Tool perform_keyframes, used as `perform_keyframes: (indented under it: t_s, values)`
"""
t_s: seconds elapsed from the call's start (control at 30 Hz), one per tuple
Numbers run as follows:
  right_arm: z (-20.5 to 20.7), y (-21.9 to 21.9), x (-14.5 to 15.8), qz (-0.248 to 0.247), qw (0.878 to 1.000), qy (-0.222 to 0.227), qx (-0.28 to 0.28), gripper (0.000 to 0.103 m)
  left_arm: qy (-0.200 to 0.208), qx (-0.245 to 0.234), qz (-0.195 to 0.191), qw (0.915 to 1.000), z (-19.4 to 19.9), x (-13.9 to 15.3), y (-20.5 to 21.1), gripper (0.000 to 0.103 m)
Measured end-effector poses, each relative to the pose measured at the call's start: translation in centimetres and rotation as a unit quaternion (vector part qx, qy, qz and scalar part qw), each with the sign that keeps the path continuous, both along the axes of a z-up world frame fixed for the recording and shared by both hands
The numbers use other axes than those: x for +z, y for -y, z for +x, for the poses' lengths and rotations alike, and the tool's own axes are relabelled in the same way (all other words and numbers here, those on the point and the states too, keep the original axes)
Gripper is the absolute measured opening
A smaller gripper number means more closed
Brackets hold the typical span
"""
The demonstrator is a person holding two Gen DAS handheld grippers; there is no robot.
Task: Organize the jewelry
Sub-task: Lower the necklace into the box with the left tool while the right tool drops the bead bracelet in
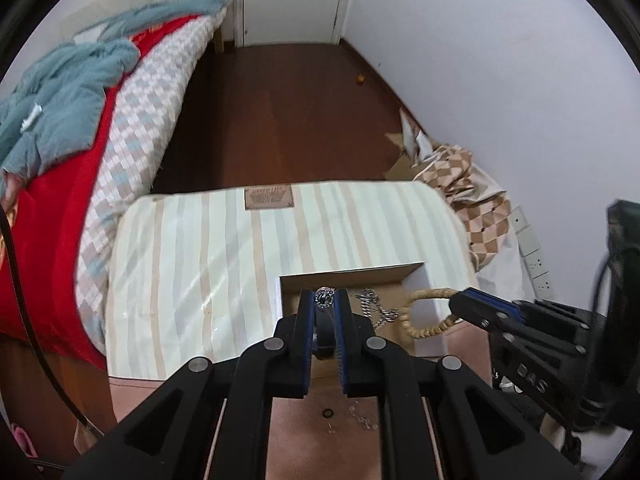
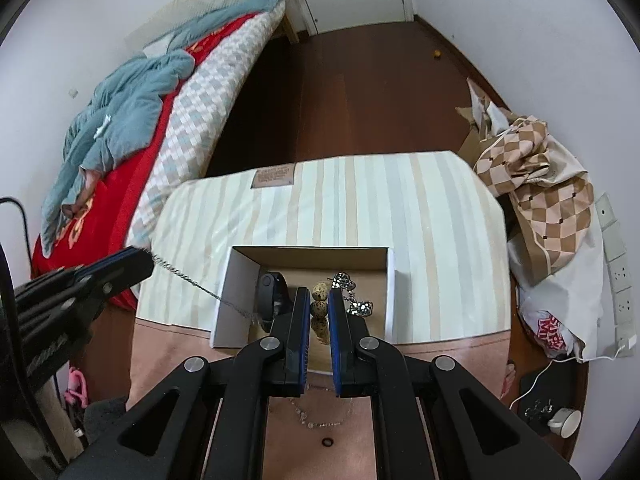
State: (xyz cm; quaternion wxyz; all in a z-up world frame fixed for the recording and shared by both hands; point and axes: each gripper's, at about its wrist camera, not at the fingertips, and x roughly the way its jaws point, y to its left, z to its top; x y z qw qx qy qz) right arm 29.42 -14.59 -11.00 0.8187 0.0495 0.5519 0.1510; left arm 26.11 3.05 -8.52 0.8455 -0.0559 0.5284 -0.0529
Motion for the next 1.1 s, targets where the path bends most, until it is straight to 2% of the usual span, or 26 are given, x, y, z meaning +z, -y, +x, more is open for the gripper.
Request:
perform_keyframes:
  t_s: [0.27,0.4,0.53,0.6,0.63,0.67,0.7,0.73,0.77,0.9,0.97,1.03,1.07,1.1]
  values:
    - [1.9,-1.1,-3.9,-0.002,0.999,-0.038,0.013,0.009,-0.058,0.001,-0.011,0.9982,2.9,-4.3,-0.8,0.008]
    - [2.2,-1.6,-5.1,0.005,0.998,-0.060,0.027,0.009,-0.076,0.022,-0.020,0.9967,3.2,-5.0,-1.3,0.012]
    - [2.2,-2.2,-6.3,0.031,0.993,-0.104,0.049,0.010,-0.066,0.047,-0.010,0.9966,2.8,-4.6,-2.1,0.014]
    - [2.1,-2.2,-6.8,0.045,0.989,-0.131,0.054,0.010,-0.058,0.049,0.007,0.9971,2.6,-4.2,-2.1,0.022]
    - [2.0,-2.1,-7.1,0.048,0.988,-0.140,0.053,0.010,-0.052,0.050,0.014,0.9973,2.4,-3.9,-2.1,0.035]
    - [1.9,-1.9,-7.3,0.048,0.987,-0.148,0.051,0.016,-0.048,0.052,0.019,0.9973,2.2,-3.8,-2.2,0.055]
    - [1.9,-1.7,-7.4,0.045,0.986,-0.152,0.045,0.022,-0.039,0.056,0.029,0.9972,1.8,-3.4,-2.2,0.065]
    - [1.8,-1.4,-7.5,0.043,0.987,-0.152,0.037,0.037,-0.032,0.059,0.034,0.9972,1.6,-3.2,-2.2,0.074]
    - [1.7,-0.9,-7.5,0.041,0.987,-0.151,0.028,0.048,-0.024,0.060,0.039,0.9972,1.3,-2.9,-2.3,0.074]
    - [1.3,0.0,-6.8,0.009,0.991,-0.133,0.013,0.052,-0.016,0.062,0.063,0.9960,0.2,-2.7,-2.2,0.078]
    - [0.8,0.2,-6.4,-0.019,0.993,-0.118,0.009,0.059,-0.017,0.064,0.069,0.9954,-0.4,-2.9,-2.2,0.091]
    - [0.3,0.3,-6.0,-0.044,0.994,-0.104,0.005,0.074,-0.020,0.067,0.081,0.9942,-1.1,-3.4,-2.2,0.099]
    - [0.0,0.3,-5.8,-0.058,0.994,-0.093,0.002,0.082,-0.021,0.068,0.087,0.9936,-1.5,-3.6,-2.1,0.100]
    - [-0.2,0.4,-5.7,-0.071,0.994,-0.085,-0.001,0.086,-0.022,0.068,0.095,0.9930,-1.9,-3.9,-2.0,0.100]
